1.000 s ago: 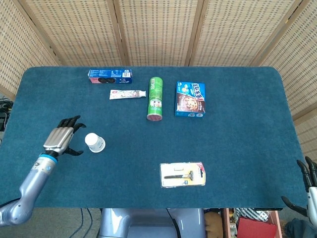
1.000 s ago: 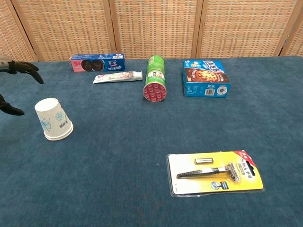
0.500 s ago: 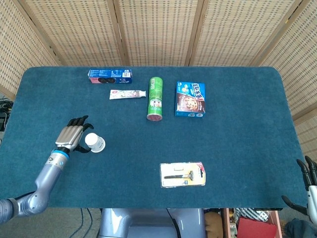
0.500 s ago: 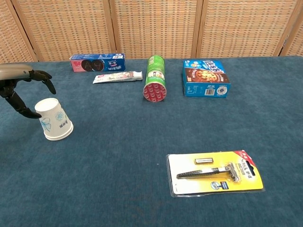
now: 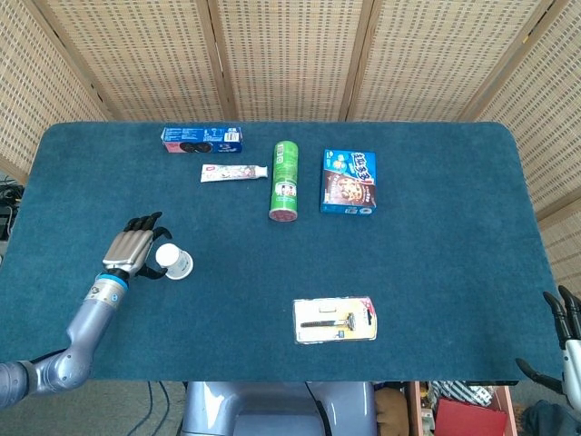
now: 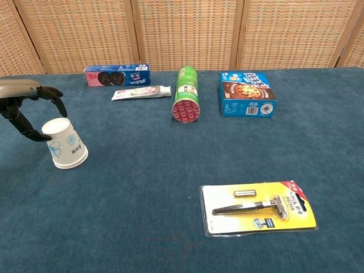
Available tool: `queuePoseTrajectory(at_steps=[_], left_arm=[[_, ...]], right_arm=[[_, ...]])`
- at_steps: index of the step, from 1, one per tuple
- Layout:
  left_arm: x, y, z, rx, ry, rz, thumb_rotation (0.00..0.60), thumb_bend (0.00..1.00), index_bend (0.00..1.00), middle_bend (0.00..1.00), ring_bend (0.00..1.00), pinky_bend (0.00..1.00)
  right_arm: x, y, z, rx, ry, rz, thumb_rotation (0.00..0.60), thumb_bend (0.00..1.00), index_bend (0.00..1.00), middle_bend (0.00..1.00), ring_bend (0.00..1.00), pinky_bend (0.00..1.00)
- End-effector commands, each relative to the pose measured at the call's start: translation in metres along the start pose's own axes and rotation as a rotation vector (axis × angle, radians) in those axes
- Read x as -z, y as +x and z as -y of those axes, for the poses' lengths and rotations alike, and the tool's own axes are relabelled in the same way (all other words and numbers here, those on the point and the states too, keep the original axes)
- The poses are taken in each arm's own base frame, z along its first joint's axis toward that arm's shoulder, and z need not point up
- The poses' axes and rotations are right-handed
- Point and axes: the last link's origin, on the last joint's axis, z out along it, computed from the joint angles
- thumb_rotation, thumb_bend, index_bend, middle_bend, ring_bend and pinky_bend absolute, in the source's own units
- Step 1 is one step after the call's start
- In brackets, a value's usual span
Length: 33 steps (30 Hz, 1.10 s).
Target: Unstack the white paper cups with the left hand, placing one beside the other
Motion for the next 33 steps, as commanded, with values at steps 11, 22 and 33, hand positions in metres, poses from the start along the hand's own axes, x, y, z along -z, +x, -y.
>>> queuePoseTrajectory(at_steps=[11, 22, 33], left_arm=[[-0.001, 0.002, 0.001, 0.003, 0.008, -0.009, 0.6, 0.28, 0.39, 0.0, 0.0, 0.0], [0.022, 0.042, 0.0, 0.075, -0.021, -0.068, 0.6, 0.28, 0.4, 0.0, 0.0, 0.0], [0.061, 0.08, -0.013, 0.082, -0.126, -0.138, 0.6, 0.28, 0.4, 0.0, 0.0, 0.0]], right_arm=[[-0.001, 0.0, 0.0, -0.002, -0.001, 0.002, 0.6, 0.0, 0.0, 0.0, 0.0, 0.0], [0.0, 0.0, 0.0, 0.0, -0.001, 0.003, 0.6, 0.0, 0.0, 0.0, 0.0, 0.0], [0.002, 0.001, 0.001, -0.008, 0.006, 0.003, 0.6, 0.0, 0.0, 0.0, 0.0, 0.0]])
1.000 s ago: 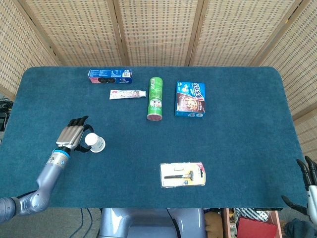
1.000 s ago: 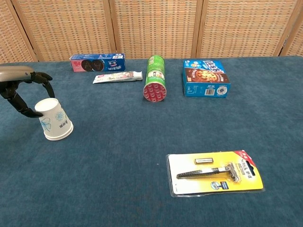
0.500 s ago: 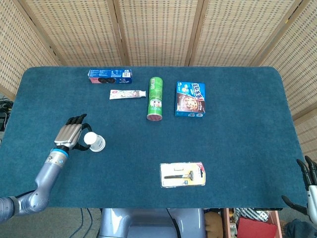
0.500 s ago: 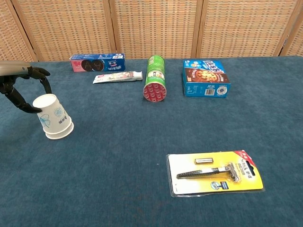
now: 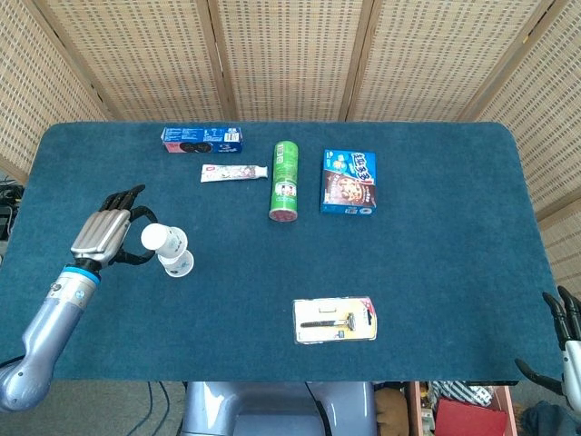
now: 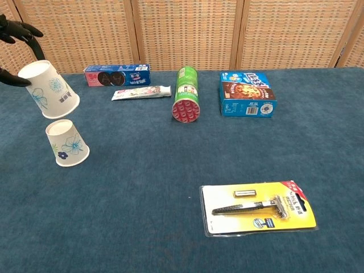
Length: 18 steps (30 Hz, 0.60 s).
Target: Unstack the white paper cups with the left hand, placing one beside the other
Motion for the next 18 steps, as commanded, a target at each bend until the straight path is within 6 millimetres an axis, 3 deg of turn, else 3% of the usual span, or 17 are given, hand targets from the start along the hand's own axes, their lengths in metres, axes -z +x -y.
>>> queuePoseTrajectory(at_steps=[1, 6, 18], left_arm=[[0.008, -0.002, -0.008, -0.008, -0.042, 0.01, 0.6, 0.28, 0.4, 0.0, 0.0, 0.0], [0.0, -0.017, -0.018, -0.016, -0.059, 0.036, 0.6, 0.28, 0.4, 0.0, 0.0, 0.0], [-0.049, -0.075, -0.047, -0.002, -0.011, 0.126, 0.6, 0.28, 0.4, 0.0, 0.0, 0.0]], right_arm=[[0.0, 0.0, 0.0, -0.001, 0.003, 0.002, 0.6, 0.0, 0.0, 0.0, 0.0, 0.0], [0.001, -0.001, 0.001, -0.002, 0.01, 0.007, 0.6, 0.0, 0.0, 0.0, 0.0, 0.0], [-0.005, -0.004, -0.004, -0.005, -0.019, 0.023, 0.6, 0.0, 0.0, 0.0, 0.0, 0.0]])
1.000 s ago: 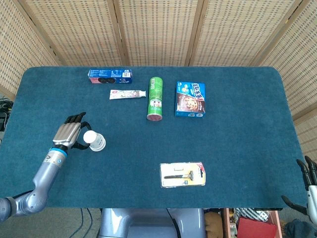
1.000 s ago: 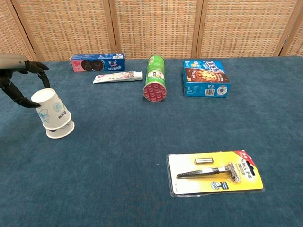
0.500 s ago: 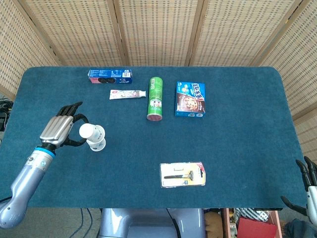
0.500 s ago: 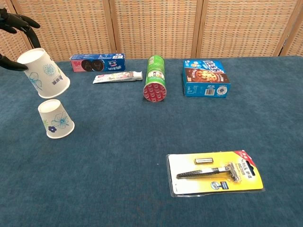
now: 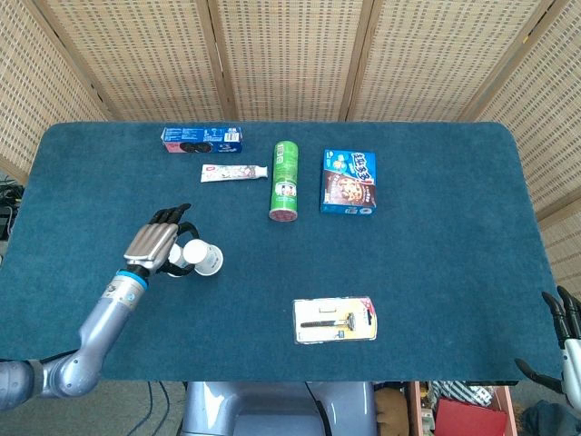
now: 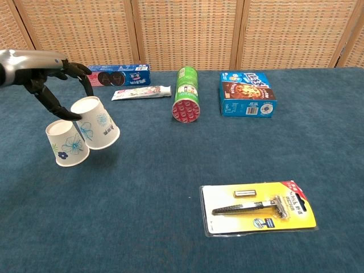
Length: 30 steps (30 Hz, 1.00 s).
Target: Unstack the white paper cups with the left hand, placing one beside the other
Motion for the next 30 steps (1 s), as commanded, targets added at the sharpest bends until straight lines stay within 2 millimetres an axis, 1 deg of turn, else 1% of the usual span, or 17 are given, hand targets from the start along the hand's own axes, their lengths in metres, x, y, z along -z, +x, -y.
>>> queuePoseTrajectory(at_steps=[1, 5, 12, 14, 16, 18, 19, 20, 24, 26, 29, 30], left_arm=[[-0.016, -0.013, -0.006, 0.004, 0.026, 0.018, 0.6, 0.28, 0.4, 0.0, 0.0, 0.0], [-0.023, -0.021, -0.007, -0.005, 0.039, 0.035, 0.6, 0.28, 0.4, 0.0, 0.0, 0.0], [-0.026, -0.024, -0.008, -0.017, 0.06, 0.044, 0.6, 0.28, 0.39, 0.0, 0.0, 0.0], [-0.026, -0.024, -0.007, -0.028, 0.072, 0.049, 0.6, 0.28, 0.33, 0.0, 0.0, 0.0], [-0.024, -0.024, -0.008, -0.022, 0.08, 0.061, 0.6, 0.28, 0.19, 0.0, 0.0, 0.0], [-0.023, -0.021, -0.009, -0.004, 0.075, 0.058, 0.6, 0.28, 0.06, 0.0, 0.0, 0.0], [-0.021, -0.018, -0.009, -0.001, 0.069, 0.049, 0.6, 0.28, 0.02, 0.0, 0.0, 0.0], [-0.019, -0.015, -0.009, 0.003, 0.063, 0.038, 0.6, 0.28, 0.0, 0.0, 0.0, 0.0], [-0.003, 0.003, -0.006, 0.03, 0.029, -0.023, 0.6, 0.28, 0.0, 0.0, 0.0, 0.0], [0.013, 0.019, 0.0, 0.041, 0.008, -0.094, 0.6, 0.28, 0.0, 0.0, 0.0, 0.0], [0.03, 0.027, 0.01, 0.043, 0.0, -0.157, 0.6, 0.28, 0.0, 0.0, 0.0, 0.0], [0.04, 0.032, 0.019, 0.034, 0.009, -0.201, 0.6, 0.28, 0.0, 0.0, 0.0, 0.0]], right_arm=[[-0.002, 0.0, -0.001, -0.005, -0.002, 0.003, 0.6, 0.0, 0.0, 0.0, 0.0, 0.0], [-0.003, -0.001, -0.002, -0.008, -0.007, 0.009, 0.6, 0.0, 0.0, 0.0, 0.0, 0.0], [-0.005, -0.001, -0.004, -0.011, -0.014, 0.01, 0.6, 0.0, 0.0, 0.0, 0.0, 0.0], [-0.005, -0.001, -0.004, -0.012, -0.014, 0.011, 0.6, 0.0, 0.0, 0.0, 0.0, 0.0], [-0.004, 0.0, -0.004, -0.012, -0.012, 0.01, 0.6, 0.0, 0.0, 0.0, 0.0, 0.0], [-0.004, 0.0, -0.004, -0.013, -0.012, 0.008, 0.6, 0.0, 0.0, 0.0, 0.0, 0.0], [-0.004, 0.0, -0.004, -0.013, -0.011, 0.007, 0.6, 0.0, 0.0, 0.0, 0.0, 0.0], [-0.004, 0.001, -0.003, -0.014, -0.009, 0.006, 0.6, 0.0, 0.0, 0.0, 0.0, 0.0], [-0.002, 0.001, -0.003, -0.015, -0.006, 0.004, 0.6, 0.0, 0.0, 0.0, 0.0, 0.0], [-0.002, 0.002, -0.003, -0.014, -0.002, 0.002, 0.6, 0.0, 0.0, 0.0, 0.0, 0.0], [-0.001, 0.002, -0.002, -0.014, 0.0, -0.001, 0.6, 0.0, 0.0, 0.0, 0.0, 0.0], [0.0, 0.002, -0.002, -0.013, 0.002, -0.002, 0.6, 0.0, 0.0, 0.0, 0.0, 0.0]])
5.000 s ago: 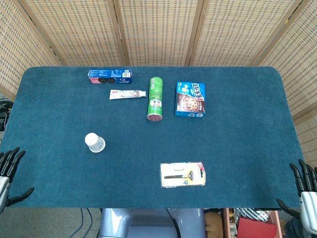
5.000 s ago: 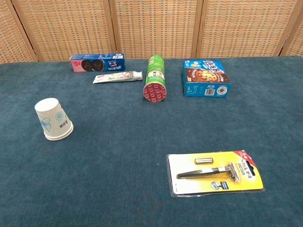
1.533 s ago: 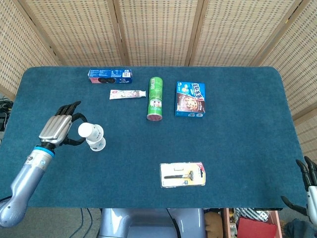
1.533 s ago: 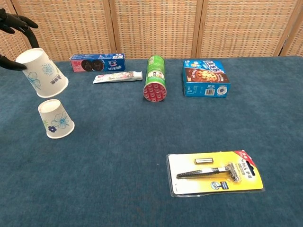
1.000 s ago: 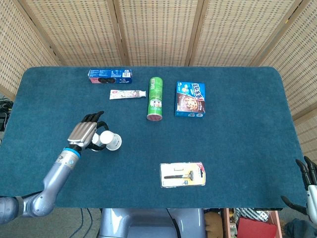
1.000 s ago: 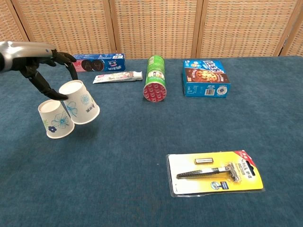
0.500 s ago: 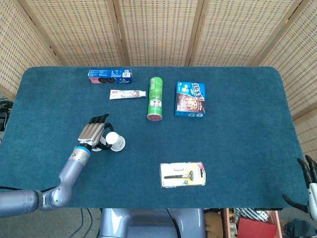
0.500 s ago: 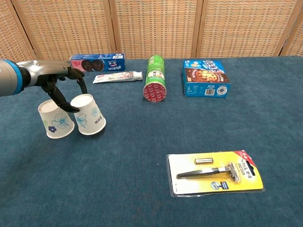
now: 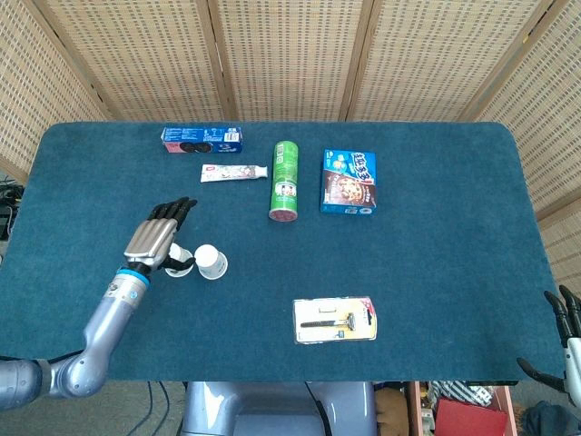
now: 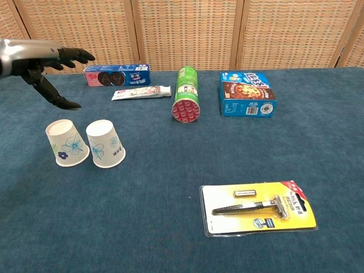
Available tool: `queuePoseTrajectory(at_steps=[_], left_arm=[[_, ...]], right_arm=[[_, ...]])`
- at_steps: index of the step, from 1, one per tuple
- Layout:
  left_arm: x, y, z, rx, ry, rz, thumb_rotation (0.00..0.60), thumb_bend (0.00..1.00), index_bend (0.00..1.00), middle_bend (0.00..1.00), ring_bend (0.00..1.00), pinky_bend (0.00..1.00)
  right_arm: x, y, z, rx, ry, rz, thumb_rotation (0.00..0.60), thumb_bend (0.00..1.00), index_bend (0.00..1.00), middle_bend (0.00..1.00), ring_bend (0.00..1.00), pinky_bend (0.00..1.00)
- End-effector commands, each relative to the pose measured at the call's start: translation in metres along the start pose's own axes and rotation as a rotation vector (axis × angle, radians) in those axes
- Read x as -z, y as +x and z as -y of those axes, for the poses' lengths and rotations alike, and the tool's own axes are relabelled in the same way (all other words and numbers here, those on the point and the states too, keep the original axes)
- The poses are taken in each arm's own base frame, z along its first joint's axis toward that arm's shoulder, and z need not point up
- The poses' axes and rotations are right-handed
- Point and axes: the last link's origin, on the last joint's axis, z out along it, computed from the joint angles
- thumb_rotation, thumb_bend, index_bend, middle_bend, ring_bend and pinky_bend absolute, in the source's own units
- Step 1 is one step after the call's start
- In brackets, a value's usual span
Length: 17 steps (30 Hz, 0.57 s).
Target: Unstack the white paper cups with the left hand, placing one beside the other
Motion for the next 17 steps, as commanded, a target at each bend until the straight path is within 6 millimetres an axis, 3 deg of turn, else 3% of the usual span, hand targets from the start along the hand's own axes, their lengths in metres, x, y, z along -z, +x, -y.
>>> queuePoseTrajectory(at_steps=[1, 5, 8, 12, 17], left_arm=[[0.051, 0.028, 0.039, -0.002, 0.035, -0.196, 0.6, 0.28, 0.0, 0.0, 0.0, 0.0], [0.108, 0.024, 0.085, -0.057, 0.104, -0.288, 0.6, 0.28, 0.0, 0.0, 0.0, 0.0], [0.145, 0.009, 0.112, -0.051, 0.134, -0.33, 0.6, 0.22, 0.0, 0.0, 0.0, 0.0], [0.176, -0.01, 0.135, -0.074, 0.166, -0.334, 0.6, 0.15, 0.0, 0.0, 0.0, 0.0], [0.205, -0.026, 0.156, -0.109, 0.204, -0.299, 0.6, 0.14, 0.0, 0.0, 0.0, 0.0]], right_arm=[[0.001, 0.0, 0.002, 0.001, 0.007, -0.002, 0.6, 0.0, 0.0, 0.0, 0.0, 0.0], [0.003, 0.0, 0.003, 0.0, 0.011, 0.001, 0.6, 0.0, 0.0, 0.0, 0.0, 0.0], [0.003, 0.0, 0.003, 0.005, 0.01, -0.005, 0.6, 0.0, 0.0, 0.0, 0.0, 0.0], [0.004, 0.0, 0.003, 0.012, 0.009, -0.01, 0.6, 0.0, 0.0, 0.0, 0.0, 0.0], [0.005, 0.003, 0.002, 0.015, 0.005, -0.029, 0.6, 0.0, 0.0, 0.0, 0.0, 0.0]])
